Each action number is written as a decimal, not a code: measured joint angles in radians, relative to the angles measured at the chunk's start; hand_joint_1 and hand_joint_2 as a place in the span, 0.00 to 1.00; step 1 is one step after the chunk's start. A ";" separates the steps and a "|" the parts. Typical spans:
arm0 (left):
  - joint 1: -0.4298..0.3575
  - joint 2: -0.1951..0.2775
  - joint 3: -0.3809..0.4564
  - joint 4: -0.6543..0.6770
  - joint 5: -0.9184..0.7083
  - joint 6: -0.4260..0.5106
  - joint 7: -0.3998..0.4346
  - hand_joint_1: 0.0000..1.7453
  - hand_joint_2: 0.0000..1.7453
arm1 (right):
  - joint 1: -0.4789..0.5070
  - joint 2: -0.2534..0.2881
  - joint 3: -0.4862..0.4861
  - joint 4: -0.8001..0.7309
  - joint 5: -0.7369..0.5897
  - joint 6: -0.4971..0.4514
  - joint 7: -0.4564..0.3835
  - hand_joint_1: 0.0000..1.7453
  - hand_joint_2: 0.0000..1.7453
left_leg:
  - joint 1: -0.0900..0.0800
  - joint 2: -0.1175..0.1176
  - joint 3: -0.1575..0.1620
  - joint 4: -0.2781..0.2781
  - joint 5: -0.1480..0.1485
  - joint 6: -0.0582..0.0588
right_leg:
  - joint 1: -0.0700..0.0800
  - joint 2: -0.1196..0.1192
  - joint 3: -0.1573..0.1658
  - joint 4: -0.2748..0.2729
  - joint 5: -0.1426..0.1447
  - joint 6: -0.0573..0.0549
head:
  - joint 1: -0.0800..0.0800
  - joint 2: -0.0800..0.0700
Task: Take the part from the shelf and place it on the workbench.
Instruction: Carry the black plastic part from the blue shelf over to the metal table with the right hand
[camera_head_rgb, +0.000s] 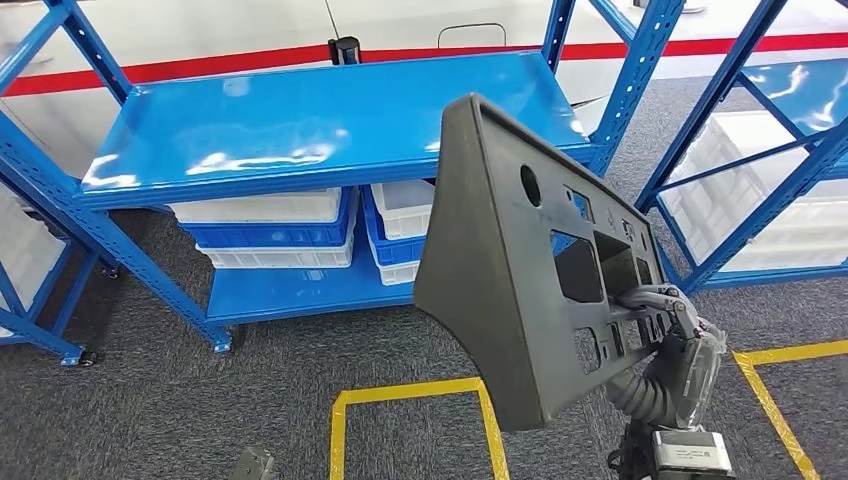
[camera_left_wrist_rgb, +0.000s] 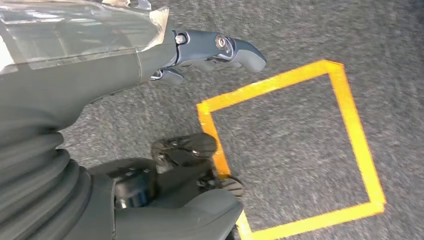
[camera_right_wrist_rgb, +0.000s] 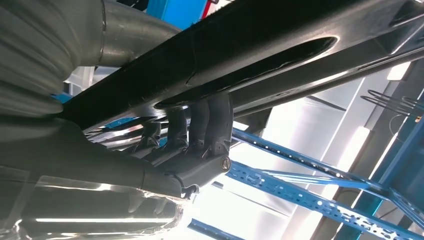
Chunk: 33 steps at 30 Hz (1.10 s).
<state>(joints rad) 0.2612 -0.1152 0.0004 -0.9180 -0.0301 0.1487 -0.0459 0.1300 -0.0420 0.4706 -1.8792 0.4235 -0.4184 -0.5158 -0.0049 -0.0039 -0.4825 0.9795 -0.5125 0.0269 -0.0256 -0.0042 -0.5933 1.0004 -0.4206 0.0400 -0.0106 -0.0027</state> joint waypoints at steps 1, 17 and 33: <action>0.003 0.001 0.000 -0.001 0.001 0.001 0.000 0.00 1.00 | 0.004 -0.002 -0.004 -0.001 0.000 -0.003 0.000 1.00 1.00 | 0.000 0.003 -0.004 -0.006 0.010 0.008 | 0.000 0.001 -0.005 0.004 -0.003 0.004 | 0.000 0.000; 0.022 0.019 -0.002 -0.018 0.024 0.005 -0.003 0.00 1.00 | 0.036 -0.043 -0.033 -0.003 -0.028 -0.039 -0.034 1.00 1.00 | -0.004 0.014 -0.148 0.041 0.096 -0.007 | 0.007 0.001 0.114 -0.018 -0.108 -0.030 | 0.002 0.000; 0.043 0.029 -0.002 -0.047 0.068 0.038 -0.011 0.00 1.00 | -0.015 -0.065 -0.024 0.015 -0.071 -0.063 -0.031 1.00 1.00 | 0.005 0.006 -0.008 -0.022 0.034 0.019 | 0.005 -0.002 0.016 0.020 -0.051 0.004 | 0.000 0.000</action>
<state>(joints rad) 0.3040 -0.0857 -0.0014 -0.9646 0.0378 0.1863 -0.0571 0.1151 -0.1070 0.4461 -1.8642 0.3529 -0.4818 -0.5464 0.0001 0.0025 -0.4909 0.9578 -0.4786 0.0459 -0.0207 -0.0065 -0.5778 1.0207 -0.4713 0.0435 -0.0107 -0.0027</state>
